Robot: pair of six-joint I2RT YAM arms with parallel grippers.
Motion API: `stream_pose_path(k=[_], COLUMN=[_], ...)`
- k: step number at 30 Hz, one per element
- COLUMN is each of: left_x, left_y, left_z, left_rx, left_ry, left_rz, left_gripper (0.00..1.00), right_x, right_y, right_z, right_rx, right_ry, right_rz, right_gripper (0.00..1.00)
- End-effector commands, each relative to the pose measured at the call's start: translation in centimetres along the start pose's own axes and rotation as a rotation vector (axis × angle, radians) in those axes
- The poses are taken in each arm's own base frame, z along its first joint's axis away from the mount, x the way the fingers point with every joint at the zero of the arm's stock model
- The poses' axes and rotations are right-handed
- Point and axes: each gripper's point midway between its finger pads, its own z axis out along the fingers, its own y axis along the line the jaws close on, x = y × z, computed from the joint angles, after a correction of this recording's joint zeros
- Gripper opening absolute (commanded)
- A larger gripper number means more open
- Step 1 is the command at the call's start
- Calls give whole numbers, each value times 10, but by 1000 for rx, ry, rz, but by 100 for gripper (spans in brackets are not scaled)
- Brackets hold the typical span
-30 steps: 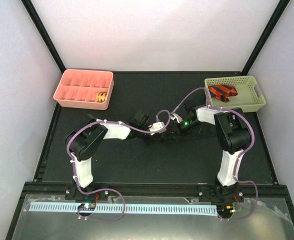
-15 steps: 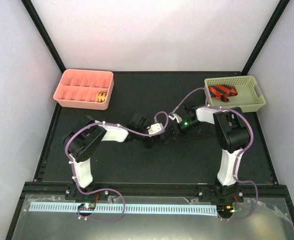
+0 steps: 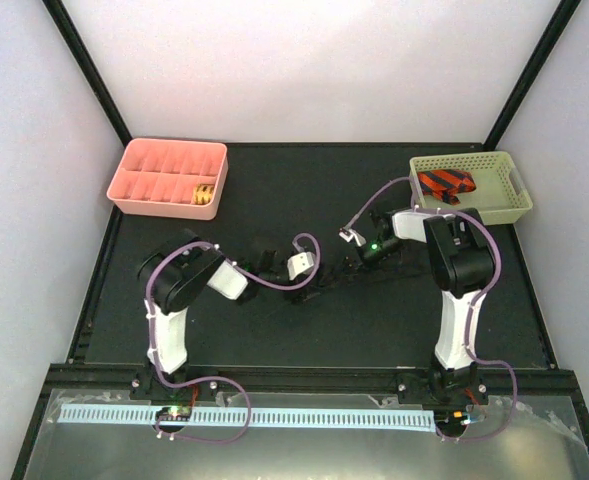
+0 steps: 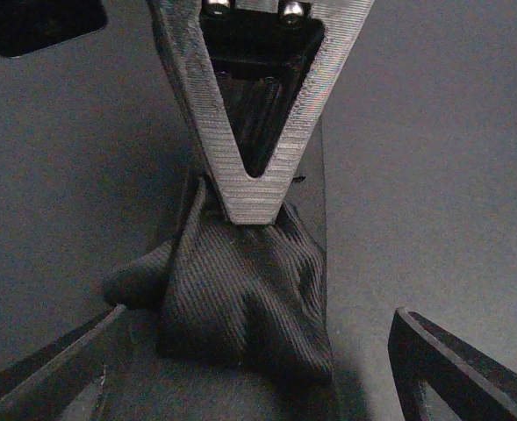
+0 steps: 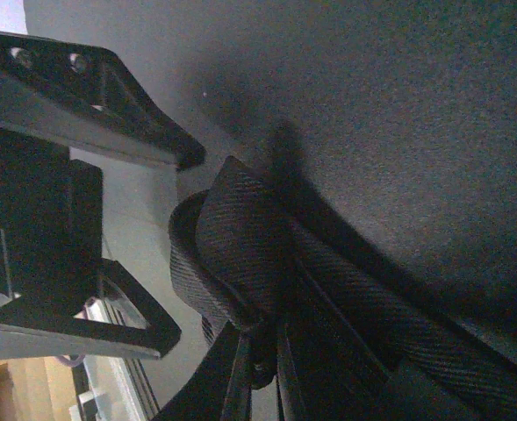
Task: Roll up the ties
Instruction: Roll the tie at the center of the board.
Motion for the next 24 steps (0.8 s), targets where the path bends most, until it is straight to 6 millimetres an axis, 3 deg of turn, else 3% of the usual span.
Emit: stream_pose_path(k=[1,7,17,20,23,24], left_x=[-29,-17,5,8,-5,-11], left_y=[-4,-6,-3,3,1,-1], left_z=[13,28,46,46,36,31], left_rx=[80,77,31,-18,13,24], left_ry=[-169,-117,32,61,-25,-67], left_rz=[89,109,121,81,67,82], left_gripper=[81,77,59,79,86,93], right_x=[24,31,31,30,31,31], right_y=[-38,-48,-50,-51,-52,-52], right_z=[7,11,14,14,13,13], right_rx=[128,148,132,134,144,147], right_ry=[93,120,124,123,128,131], right_rz=[84,115,124,118,113,108], right_gripper=[2,2,2,2,2,2])
